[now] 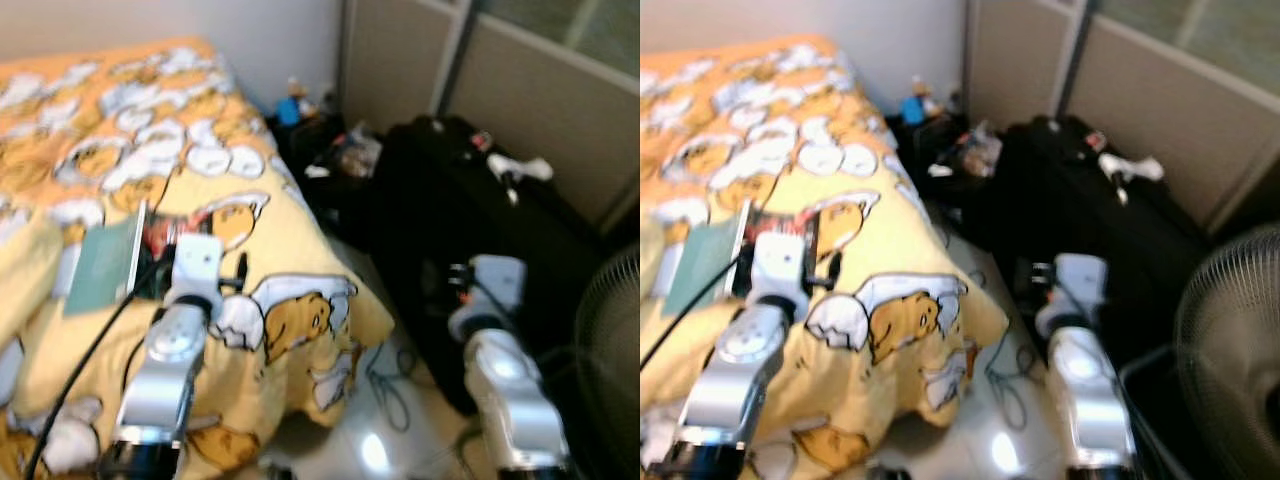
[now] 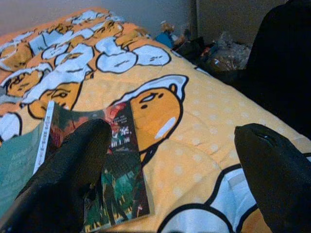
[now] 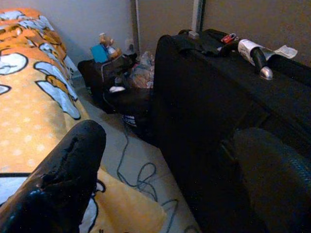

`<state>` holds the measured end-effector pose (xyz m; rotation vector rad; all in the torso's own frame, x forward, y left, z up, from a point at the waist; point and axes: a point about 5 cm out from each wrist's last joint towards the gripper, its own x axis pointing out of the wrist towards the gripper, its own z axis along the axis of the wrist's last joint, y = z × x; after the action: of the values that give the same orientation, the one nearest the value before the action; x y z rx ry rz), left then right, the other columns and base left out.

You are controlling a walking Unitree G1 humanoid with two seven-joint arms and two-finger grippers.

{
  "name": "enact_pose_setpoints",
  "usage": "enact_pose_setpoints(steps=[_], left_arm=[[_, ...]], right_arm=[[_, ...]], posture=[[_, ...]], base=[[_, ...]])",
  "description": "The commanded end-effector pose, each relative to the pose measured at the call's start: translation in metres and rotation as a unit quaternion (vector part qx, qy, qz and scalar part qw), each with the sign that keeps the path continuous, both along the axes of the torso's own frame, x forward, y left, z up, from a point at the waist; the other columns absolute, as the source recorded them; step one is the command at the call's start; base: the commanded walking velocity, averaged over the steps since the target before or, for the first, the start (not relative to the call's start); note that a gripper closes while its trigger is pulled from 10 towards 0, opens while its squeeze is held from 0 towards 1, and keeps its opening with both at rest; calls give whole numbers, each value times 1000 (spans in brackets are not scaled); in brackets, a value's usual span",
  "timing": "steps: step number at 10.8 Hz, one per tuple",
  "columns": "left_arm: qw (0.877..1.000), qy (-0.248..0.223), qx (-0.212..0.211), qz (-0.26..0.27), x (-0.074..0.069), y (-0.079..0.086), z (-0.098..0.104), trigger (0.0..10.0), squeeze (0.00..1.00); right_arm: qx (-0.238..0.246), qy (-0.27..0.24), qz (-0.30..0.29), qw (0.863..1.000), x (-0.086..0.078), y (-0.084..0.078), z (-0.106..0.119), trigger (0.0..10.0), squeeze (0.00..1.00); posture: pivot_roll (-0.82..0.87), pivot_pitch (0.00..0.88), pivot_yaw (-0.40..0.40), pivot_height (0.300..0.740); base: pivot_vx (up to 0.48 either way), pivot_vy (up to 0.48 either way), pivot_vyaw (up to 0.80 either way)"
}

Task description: Clean up the room

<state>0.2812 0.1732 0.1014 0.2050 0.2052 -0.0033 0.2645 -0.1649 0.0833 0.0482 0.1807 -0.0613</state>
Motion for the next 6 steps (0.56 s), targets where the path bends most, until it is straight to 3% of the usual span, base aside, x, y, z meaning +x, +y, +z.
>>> enact_pose_setpoints(steps=[1,3,4,5,6], left_arm=[[1000,0,-3,-10,2,-4,1,10000,0],[1000,-1,-6,-10,2,-5,3,10000,0],[1000,-1,-6,-7,0,-4,3,10000,0],[1000,-1,-6,-4,0,-3,3,10000,0],[1000,-3,-4,0,-1,-1,4,10000,0]], right_arm=[[-13,-7,-14,1000,-1,-8,3,10000,1000],[-15,-13,-15,1000,2,-9,7,10000,1000],[-54,-26,2,998,6,-6,12,10000,1000],[-50,-28,15,998,8,-3,12,10000,1000],[-48,-27,12,998,11,-2,13,10000,1000]], posture=[[-106,0,47,740],[-89,0,33,740],[-81,0,25,740],[-74,0,20,740],[-66,0,14,740]], base=[[0,311,0],[0,324,0],[0,334,0],[0,334,0],[0,330,800]])
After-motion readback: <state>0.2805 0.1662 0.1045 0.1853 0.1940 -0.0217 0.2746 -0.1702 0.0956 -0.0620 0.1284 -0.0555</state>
